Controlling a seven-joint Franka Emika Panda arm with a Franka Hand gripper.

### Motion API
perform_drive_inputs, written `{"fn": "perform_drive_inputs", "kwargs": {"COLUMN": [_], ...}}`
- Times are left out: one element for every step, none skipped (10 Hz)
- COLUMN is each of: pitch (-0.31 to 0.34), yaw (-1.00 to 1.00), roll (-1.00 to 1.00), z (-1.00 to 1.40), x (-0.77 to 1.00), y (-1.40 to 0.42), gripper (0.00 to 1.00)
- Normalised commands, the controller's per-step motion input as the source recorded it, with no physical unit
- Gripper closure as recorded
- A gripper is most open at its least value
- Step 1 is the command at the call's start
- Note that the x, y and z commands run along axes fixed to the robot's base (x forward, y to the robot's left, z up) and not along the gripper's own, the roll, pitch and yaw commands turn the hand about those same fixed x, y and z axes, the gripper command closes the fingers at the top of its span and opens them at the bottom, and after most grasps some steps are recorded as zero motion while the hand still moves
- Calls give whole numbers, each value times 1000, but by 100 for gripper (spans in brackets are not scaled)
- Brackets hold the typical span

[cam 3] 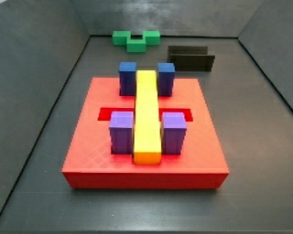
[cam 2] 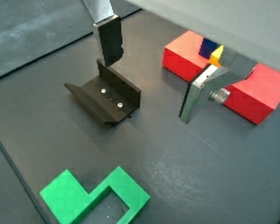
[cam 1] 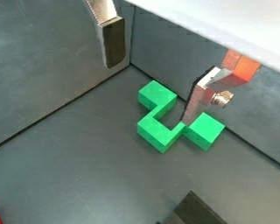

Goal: Pick up the green object. Move up. Place the green object on the fixture. Regrasp the green object. Move to above the board. Insert the green object.
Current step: Pick up the green object.

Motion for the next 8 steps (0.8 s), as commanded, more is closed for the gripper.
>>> {"fn": "perform_drive_inputs", "kwargs": {"pitch": [0,1,0,29,27,0,0,0], "yaw": [0,71,234,186,234,323,314,240], "roll": [0,0,31,74,129,143,116,121], "z": [-23,-326,-554,-531,-503,-483,-580,-660], "x": [0,283,643,849,751,491,257,20], "y": [0,251,451,474,429,443,283,191], "gripper": [0,0,0,0,0,0,0,0]}}
